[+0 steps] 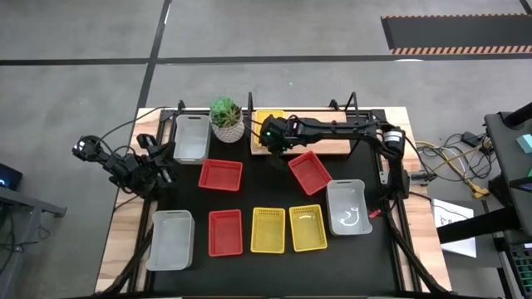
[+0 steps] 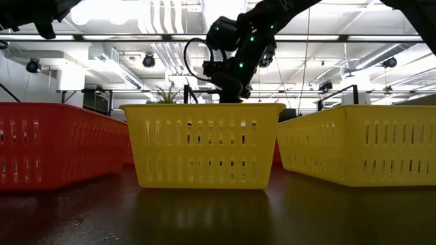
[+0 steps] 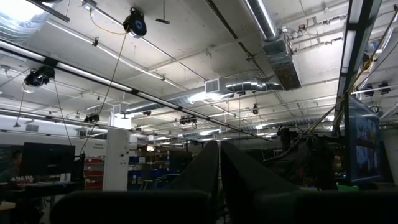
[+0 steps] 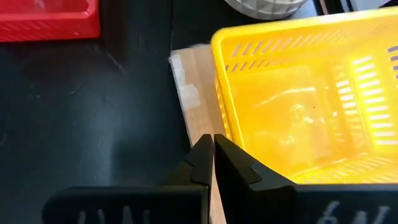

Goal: Stack baskets on shelf by color
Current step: Put the top yellow bin on the shelf, then put the top right red bin on the shelf, then stack the left yellow bin on top of the yellow bin on the shelf

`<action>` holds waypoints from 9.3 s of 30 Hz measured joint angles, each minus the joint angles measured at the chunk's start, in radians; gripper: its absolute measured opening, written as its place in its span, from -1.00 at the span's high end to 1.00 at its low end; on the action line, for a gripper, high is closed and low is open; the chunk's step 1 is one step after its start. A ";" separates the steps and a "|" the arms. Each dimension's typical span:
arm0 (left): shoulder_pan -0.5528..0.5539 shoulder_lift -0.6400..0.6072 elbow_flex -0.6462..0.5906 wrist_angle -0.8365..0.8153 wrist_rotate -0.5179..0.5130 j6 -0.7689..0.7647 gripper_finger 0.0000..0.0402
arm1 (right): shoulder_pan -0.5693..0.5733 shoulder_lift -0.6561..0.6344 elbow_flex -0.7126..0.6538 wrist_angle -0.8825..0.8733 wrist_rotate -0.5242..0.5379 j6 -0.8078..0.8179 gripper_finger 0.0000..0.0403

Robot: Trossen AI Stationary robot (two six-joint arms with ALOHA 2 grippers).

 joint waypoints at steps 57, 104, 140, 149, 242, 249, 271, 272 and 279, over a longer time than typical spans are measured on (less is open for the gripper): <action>0.011 0.469 0.059 0.286 0.314 -0.437 0.99 | 0.494 -0.602 -0.961 0.955 0.343 0.241 0.48; 0.097 0.605 0.173 0.399 0.255 -0.098 0.99 | 0.333 -0.289 -0.506 -0.247 -0.008 -0.022 0.59; 0.097 0.608 0.171 0.391 0.163 -0.052 0.99 | 0.149 -0.237 -0.076 -0.501 0.129 0.035 0.96; 0.097 0.606 0.170 0.390 0.157 -0.052 0.99 | 0.003 -0.146 -0.077 -0.420 0.123 -0.128 0.96; 0.096 0.605 0.169 0.391 0.154 -0.052 0.99 | -0.366 -0.092 -0.066 -0.208 0.104 -0.096 0.96; 0.096 0.604 0.169 0.391 0.154 -0.052 0.99 | -0.366 -0.092 -0.067 -0.210 0.104 -0.072 0.96; 0.097 0.604 0.169 0.391 0.154 -0.052 0.99 | -0.363 -0.091 -0.060 -0.260 0.138 -0.018 0.96; 0.097 0.604 0.169 0.391 0.154 -0.052 0.99 | -0.362 -0.092 -0.055 -0.263 0.139 -0.019 0.96; 0.096 0.604 0.169 0.391 0.154 -0.052 0.99 | -0.322 -0.161 -0.018 -0.282 0.156 0.004 0.96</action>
